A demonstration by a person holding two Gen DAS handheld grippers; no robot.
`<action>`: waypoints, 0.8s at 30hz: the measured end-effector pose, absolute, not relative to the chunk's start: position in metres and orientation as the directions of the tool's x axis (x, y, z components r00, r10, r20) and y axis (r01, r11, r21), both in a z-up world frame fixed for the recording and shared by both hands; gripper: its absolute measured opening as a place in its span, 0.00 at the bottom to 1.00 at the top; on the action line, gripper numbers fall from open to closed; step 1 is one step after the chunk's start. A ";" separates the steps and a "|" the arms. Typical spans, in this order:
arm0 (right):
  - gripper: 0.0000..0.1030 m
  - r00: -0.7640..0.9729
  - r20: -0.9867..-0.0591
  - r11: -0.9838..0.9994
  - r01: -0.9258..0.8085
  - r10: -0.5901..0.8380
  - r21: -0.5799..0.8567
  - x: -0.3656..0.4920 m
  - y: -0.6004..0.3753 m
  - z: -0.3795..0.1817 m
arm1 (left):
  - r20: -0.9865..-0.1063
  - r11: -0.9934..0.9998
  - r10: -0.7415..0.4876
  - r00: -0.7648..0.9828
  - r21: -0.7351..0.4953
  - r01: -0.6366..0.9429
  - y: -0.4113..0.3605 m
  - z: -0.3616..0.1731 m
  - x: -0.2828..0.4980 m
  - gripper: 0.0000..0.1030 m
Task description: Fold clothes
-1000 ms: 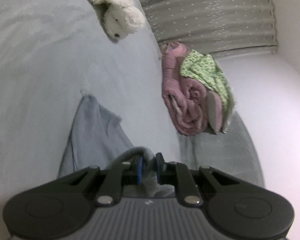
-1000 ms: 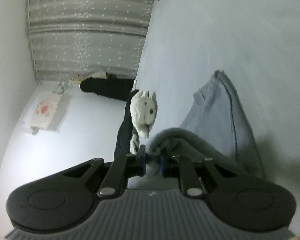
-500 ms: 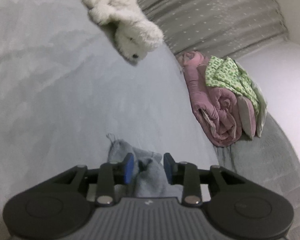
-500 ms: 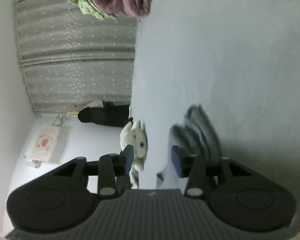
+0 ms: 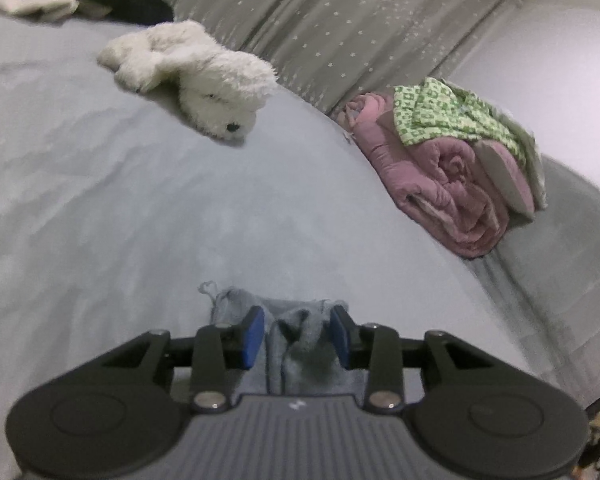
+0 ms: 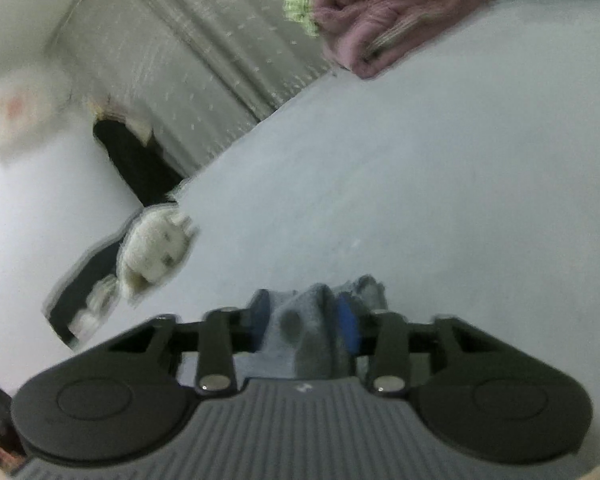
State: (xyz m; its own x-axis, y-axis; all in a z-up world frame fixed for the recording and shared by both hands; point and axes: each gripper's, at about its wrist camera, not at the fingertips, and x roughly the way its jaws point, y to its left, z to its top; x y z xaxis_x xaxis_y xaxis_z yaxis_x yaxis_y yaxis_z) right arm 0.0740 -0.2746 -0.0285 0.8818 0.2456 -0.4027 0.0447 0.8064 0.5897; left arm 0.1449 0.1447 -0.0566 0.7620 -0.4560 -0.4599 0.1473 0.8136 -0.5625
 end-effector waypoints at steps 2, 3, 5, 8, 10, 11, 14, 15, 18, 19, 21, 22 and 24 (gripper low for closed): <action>0.12 0.893 -0.402 0.857 0.036 0.203 0.515 0.072 -0.265 -0.027 | -0.452 0.842 -0.424 0.785 -0.516 0.157 0.139 -0.053 0.141 0.10; 0.10 0.898 -0.399 0.879 0.033 0.182 0.476 0.071 -0.259 -0.026 | -0.446 0.855 -0.406 0.797 -0.493 0.160 0.136 -0.051 0.139 0.09; 0.10 0.909 -0.392 0.919 0.028 0.141 0.394 0.068 -0.249 -0.024 | -0.419 0.870 -0.383 0.823 -0.464 0.169 0.134 -0.044 0.135 0.08; 0.09 0.922 -0.378 0.943 0.047 0.086 0.329 0.074 -0.244 -0.021 | -0.389 0.894 -0.342 0.855 -0.416 0.168 0.130 -0.032 0.136 0.08; 0.09 0.921 -0.386 0.953 0.073 0.049 0.294 0.085 -0.241 -0.022 | -0.395 0.911 -0.310 0.865 -0.384 0.150 0.126 -0.029 0.143 0.08; 0.09 0.915 -0.402 0.957 0.087 0.034 0.278 0.093 -0.240 -0.025 | -0.402 0.919 -0.293 0.867 -0.368 0.140 0.124 -0.030 0.147 0.07; 0.09 0.892 -0.453 0.967 0.124 -0.009 0.223 0.114 -0.237 -0.037 | -0.441 0.952 -0.218 0.871 -0.292 0.090 0.116 -0.041 0.160 0.00; 0.09 0.879 -0.476 0.971 0.133 -0.023 0.199 0.120 -0.235 -0.043 | -0.463 0.961 -0.188 0.866 -0.270 0.064 0.115 -0.048 0.166 0.00; 0.09 0.852 -0.523 0.973 0.139 -0.021 0.187 0.129 -0.236 -0.053 | -0.531 0.963 -0.151 0.834 -0.269 0.003 0.122 -0.074 0.178 0.00; 0.10 0.850 -0.526 0.971 0.140 -0.018 0.192 0.129 -0.238 -0.053 | -0.529 0.955 -0.164 0.832 -0.297 -0.001 0.126 -0.076 0.179 0.00; 0.10 0.852 -0.523 0.968 0.144 -0.015 0.207 0.125 -0.240 -0.050 | -0.526 0.947 -0.174 0.832 -0.320 -0.004 0.129 -0.078 0.179 0.00; 0.11 0.853 -0.522 0.966 0.146 -0.014 0.214 0.123 -0.241 -0.048 | -0.525 0.943 -0.180 0.832 -0.332 -0.006 0.131 -0.078 0.178 0.00; 0.14 0.855 -0.519 0.962 0.151 -0.011 0.228 0.118 -0.243 -0.045 | -0.525 0.940 -0.183 0.831 -0.341 -0.008 0.132 -0.078 0.178 0.01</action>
